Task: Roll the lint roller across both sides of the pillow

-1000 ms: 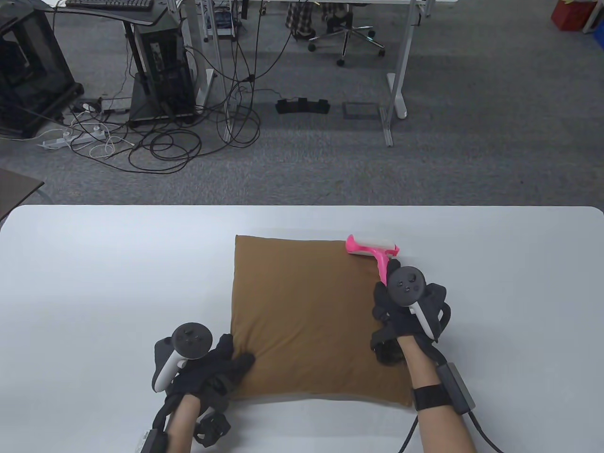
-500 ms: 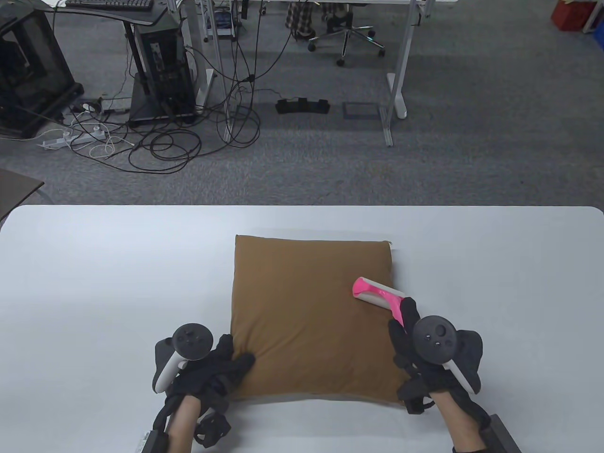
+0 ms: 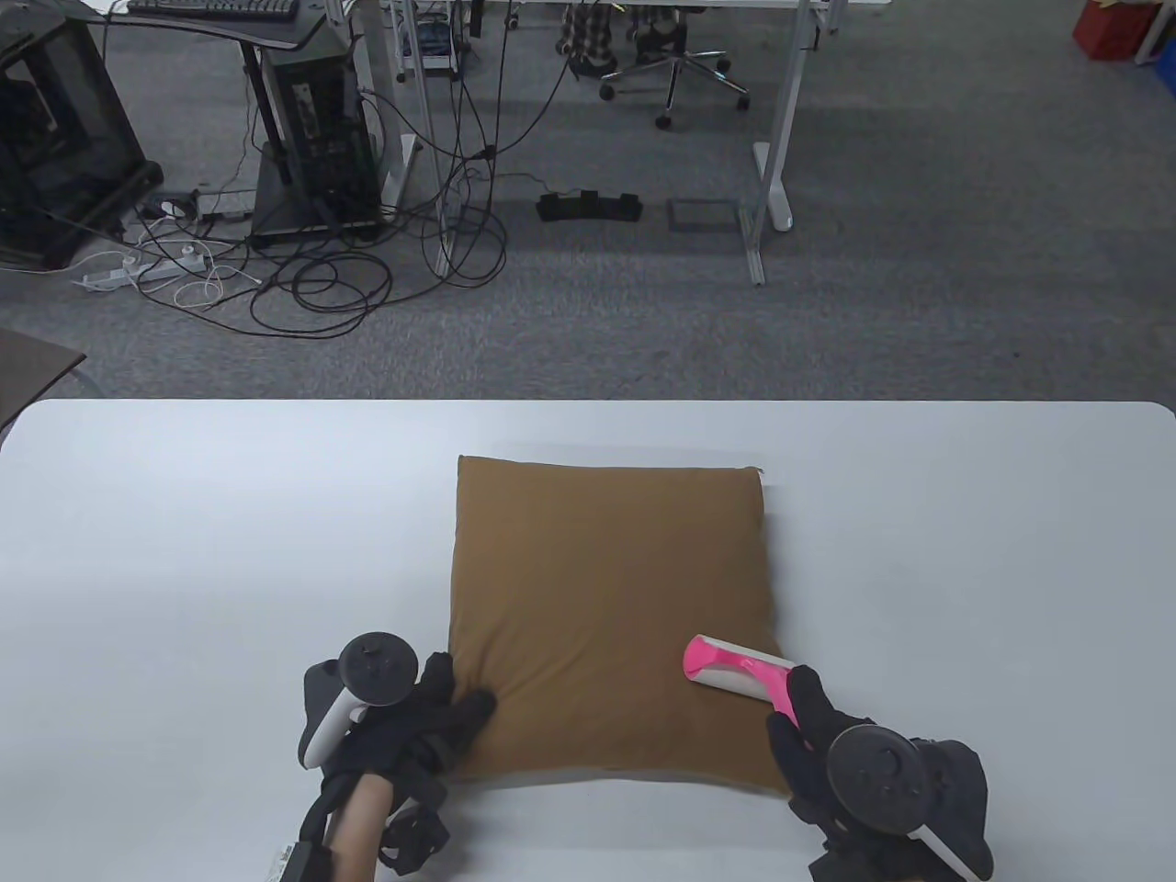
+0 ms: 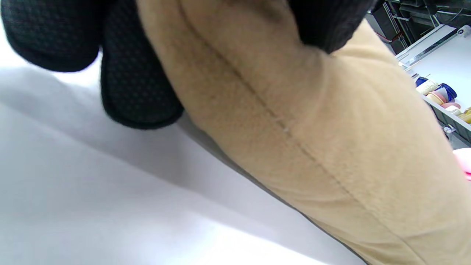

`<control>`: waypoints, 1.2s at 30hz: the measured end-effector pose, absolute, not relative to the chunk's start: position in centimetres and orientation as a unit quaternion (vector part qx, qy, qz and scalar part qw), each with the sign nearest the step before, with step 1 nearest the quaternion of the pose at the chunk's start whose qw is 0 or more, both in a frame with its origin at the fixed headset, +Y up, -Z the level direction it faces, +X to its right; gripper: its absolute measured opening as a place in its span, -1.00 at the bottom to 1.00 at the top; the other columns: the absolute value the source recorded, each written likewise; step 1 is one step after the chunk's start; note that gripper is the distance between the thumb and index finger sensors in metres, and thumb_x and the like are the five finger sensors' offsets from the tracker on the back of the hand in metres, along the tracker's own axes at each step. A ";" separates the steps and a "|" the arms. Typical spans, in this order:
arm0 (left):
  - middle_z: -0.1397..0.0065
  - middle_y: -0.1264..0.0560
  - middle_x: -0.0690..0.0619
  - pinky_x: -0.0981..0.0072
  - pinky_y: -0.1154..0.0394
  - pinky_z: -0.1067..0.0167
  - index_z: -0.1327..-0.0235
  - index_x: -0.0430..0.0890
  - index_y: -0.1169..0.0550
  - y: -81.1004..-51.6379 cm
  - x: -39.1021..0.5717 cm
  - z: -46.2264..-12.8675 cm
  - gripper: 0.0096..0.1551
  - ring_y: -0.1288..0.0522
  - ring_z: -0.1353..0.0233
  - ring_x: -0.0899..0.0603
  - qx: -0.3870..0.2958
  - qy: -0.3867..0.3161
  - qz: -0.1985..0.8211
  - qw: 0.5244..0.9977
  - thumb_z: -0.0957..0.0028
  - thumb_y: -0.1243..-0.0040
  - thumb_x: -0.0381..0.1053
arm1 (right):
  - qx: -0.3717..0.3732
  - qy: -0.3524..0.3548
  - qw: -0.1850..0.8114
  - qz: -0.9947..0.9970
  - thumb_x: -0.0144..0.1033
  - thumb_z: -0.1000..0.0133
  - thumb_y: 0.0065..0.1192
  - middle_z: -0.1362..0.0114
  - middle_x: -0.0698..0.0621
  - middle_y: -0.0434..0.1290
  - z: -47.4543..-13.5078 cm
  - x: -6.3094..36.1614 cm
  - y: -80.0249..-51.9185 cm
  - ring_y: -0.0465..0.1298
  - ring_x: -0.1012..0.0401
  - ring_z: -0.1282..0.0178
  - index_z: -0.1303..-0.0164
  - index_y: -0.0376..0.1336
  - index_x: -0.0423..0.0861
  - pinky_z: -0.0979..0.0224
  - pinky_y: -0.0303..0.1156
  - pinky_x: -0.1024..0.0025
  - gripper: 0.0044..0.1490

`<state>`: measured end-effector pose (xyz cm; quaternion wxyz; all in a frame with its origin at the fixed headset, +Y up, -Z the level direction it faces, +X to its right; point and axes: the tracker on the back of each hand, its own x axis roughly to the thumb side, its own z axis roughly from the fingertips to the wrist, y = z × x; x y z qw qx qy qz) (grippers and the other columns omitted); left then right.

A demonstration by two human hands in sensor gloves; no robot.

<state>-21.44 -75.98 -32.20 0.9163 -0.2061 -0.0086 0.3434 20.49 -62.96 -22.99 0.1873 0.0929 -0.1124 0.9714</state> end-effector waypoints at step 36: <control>-0.15 -0.60 -0.24 -0.19 -0.56 0.07 -0.54 -0.30 -0.05 -76.1 -21.8 -32.3 0.09 -0.73 0.22 -0.19 -0.215 -0.007 0.341 0.915 -0.03 -0.08 0.37 | -0.009 -0.079 0.146 0.986 -0.12 -0.32 0.04 -0.13 -0.13 0.61 -37.7 12.1 -65.2 0.63 0.22 0.47 -0.67 -0.04 -0.12 0.28 0.57 0.14 -0.24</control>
